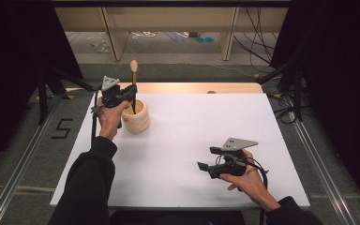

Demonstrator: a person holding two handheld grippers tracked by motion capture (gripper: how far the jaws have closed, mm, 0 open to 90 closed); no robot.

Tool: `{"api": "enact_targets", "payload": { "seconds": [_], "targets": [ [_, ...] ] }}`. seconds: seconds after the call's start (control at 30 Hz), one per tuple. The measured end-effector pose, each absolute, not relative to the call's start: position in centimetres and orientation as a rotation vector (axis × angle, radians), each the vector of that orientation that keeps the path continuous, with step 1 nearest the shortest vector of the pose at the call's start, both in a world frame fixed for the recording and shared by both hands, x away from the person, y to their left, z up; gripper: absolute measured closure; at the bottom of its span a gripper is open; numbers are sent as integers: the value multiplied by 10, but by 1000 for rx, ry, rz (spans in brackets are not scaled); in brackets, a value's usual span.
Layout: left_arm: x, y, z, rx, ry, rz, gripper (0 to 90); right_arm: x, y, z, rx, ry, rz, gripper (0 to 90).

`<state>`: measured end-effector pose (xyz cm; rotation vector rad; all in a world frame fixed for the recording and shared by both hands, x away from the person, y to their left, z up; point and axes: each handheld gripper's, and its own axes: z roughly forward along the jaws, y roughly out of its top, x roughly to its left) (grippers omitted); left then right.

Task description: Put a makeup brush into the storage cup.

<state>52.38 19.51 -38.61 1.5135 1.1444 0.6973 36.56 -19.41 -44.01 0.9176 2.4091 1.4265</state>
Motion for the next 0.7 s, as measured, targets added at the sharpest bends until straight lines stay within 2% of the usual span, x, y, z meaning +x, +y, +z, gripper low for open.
{"api": "enact_targets", "payload": {
  "seconds": [0.7],
  "targets": [
    [523, 204, -408, 1464, 1156, 678, 781, 366, -194, -440, 922, 2411, 1430, 221]
  ]
}}
